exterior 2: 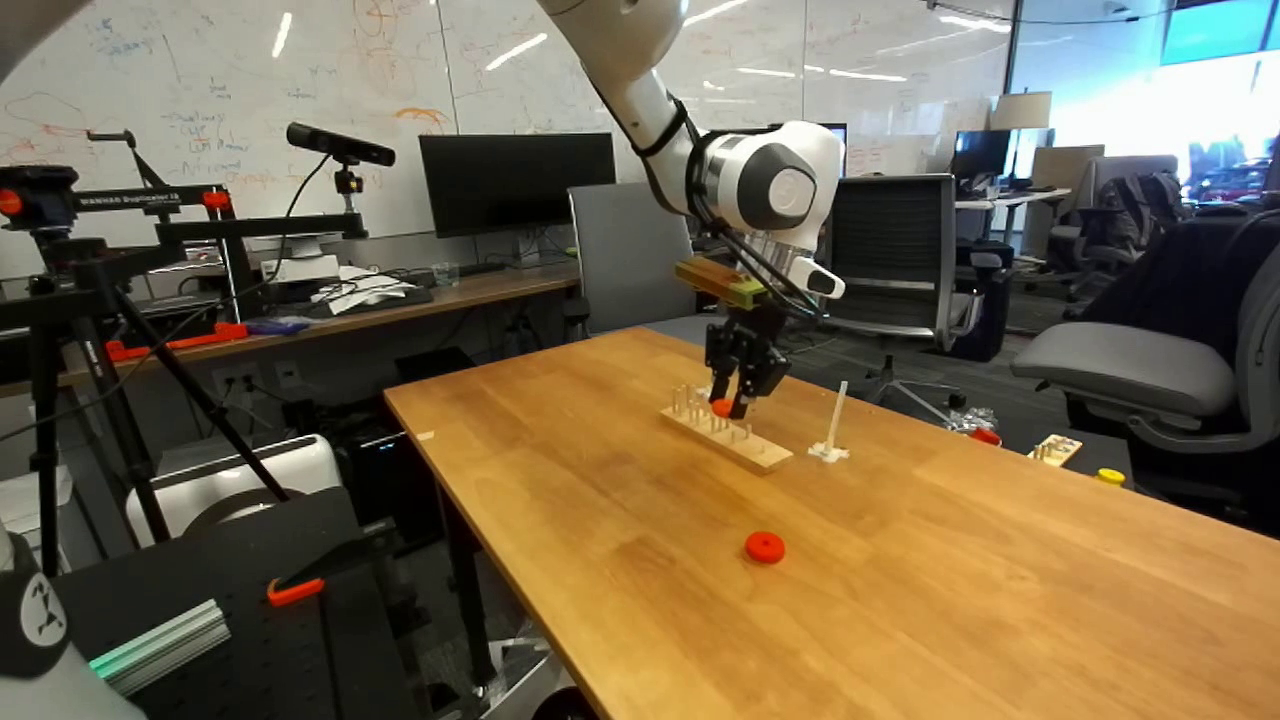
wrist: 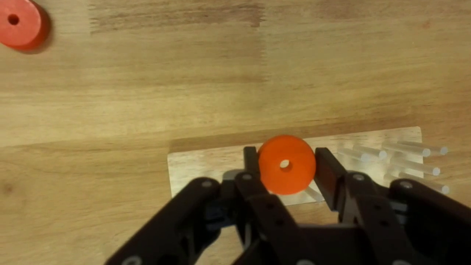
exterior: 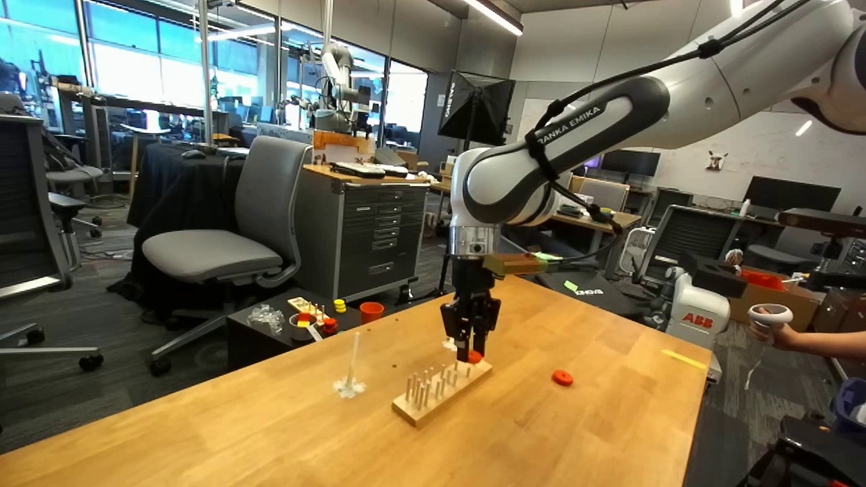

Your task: Pick up the orange ring on the left and place it on the wooden stand

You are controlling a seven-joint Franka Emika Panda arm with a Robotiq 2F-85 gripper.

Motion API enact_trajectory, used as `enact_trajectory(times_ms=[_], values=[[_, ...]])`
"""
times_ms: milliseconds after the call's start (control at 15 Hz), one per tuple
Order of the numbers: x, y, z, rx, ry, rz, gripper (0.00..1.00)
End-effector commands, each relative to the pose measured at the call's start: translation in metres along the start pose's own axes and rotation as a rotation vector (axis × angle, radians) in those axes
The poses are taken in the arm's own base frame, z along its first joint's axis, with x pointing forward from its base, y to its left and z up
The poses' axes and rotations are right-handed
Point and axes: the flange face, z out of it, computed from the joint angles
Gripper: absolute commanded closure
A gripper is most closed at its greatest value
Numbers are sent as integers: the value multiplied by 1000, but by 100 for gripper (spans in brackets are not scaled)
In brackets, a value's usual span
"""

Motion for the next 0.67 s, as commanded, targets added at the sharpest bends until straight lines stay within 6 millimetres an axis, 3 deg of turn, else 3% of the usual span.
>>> enact_trajectory(times_ms=[0,600], values=[[13,4,4,18,-29,36,83],[26,18,15,23,-57,57,83]])
